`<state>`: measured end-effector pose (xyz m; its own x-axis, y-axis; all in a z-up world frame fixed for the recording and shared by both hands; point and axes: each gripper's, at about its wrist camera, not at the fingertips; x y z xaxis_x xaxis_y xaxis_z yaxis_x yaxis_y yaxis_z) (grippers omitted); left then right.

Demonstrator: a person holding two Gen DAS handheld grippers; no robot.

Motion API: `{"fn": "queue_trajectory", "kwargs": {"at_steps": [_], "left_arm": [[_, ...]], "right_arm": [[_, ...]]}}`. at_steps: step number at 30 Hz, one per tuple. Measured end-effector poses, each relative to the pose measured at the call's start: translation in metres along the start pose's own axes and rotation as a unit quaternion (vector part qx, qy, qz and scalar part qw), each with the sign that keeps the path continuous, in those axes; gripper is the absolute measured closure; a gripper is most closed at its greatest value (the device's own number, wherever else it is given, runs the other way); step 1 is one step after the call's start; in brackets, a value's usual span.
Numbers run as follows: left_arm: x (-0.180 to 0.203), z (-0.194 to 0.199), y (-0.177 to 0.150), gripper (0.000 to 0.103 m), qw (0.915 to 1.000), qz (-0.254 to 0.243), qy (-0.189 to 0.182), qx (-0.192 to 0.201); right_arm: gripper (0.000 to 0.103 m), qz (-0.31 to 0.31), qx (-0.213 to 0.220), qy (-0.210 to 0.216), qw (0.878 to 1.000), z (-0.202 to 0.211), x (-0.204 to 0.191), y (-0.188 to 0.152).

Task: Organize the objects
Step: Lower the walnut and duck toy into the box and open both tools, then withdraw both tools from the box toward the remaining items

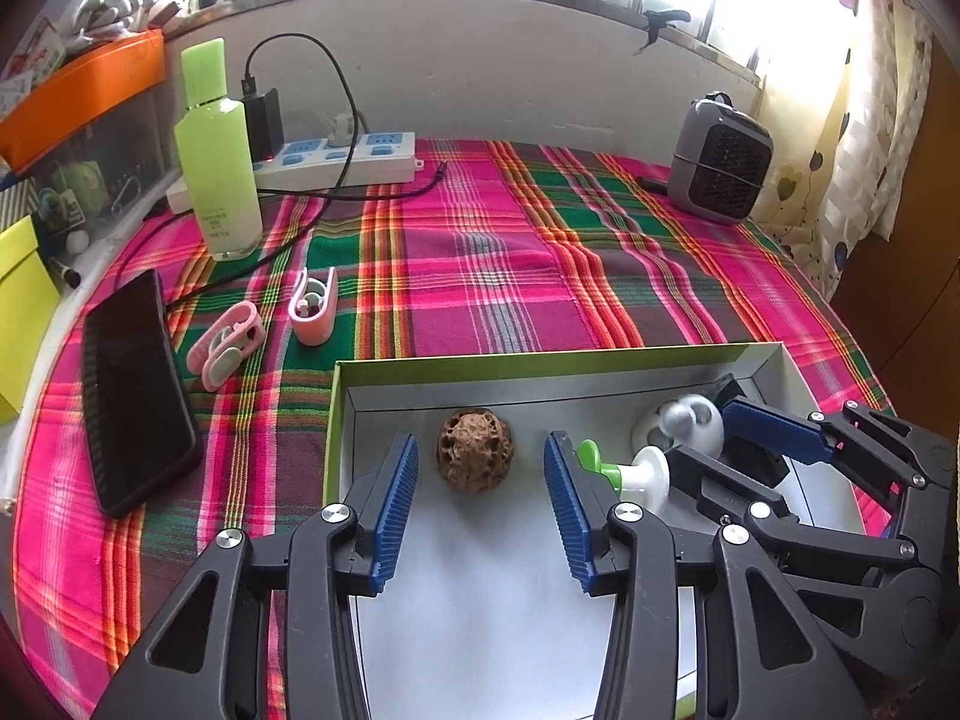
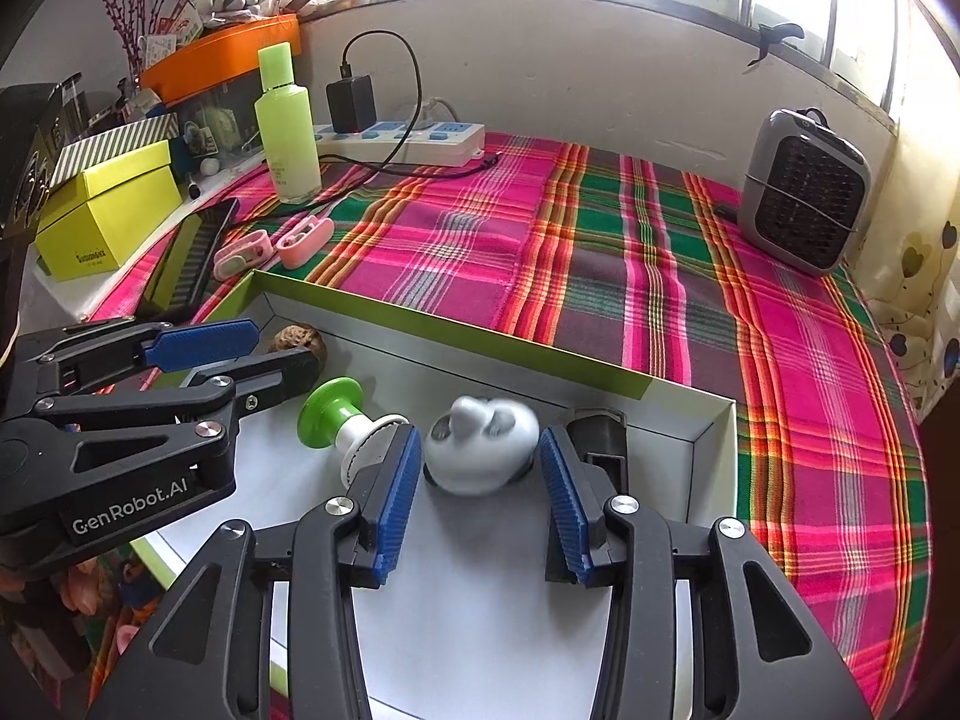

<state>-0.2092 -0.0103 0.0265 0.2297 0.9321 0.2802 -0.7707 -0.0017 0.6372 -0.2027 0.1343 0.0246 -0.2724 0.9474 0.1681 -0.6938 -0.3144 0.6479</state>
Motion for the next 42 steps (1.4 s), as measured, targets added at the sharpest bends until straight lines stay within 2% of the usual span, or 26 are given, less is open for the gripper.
{"fn": "queue_trajectory", "kwargs": {"at_steps": [26, 42], "left_arm": [[0.022, 0.049, -0.030, 0.059, 0.9994, 0.001, -0.002, 0.034], [0.021, 0.071, -0.061, 0.059, 0.9992, 0.009, -0.018, 0.034]], "right_arm": [[0.059, -0.041, 0.021, -0.002, 0.999, 0.042, 0.009, -0.026], [0.059, -0.037, 0.043, -0.007, 0.998, 0.076, 0.016, -0.053]]}}
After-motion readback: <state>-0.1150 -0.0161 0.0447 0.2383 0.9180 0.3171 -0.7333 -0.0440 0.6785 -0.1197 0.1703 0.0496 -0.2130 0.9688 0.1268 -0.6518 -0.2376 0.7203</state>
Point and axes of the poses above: each gripper's, at about its wrist camera, not at the fingertips, and z roughly against the way its jaws point, x to its right, y to its top, and after that the axes turned 13 degrees about -y, right-handed
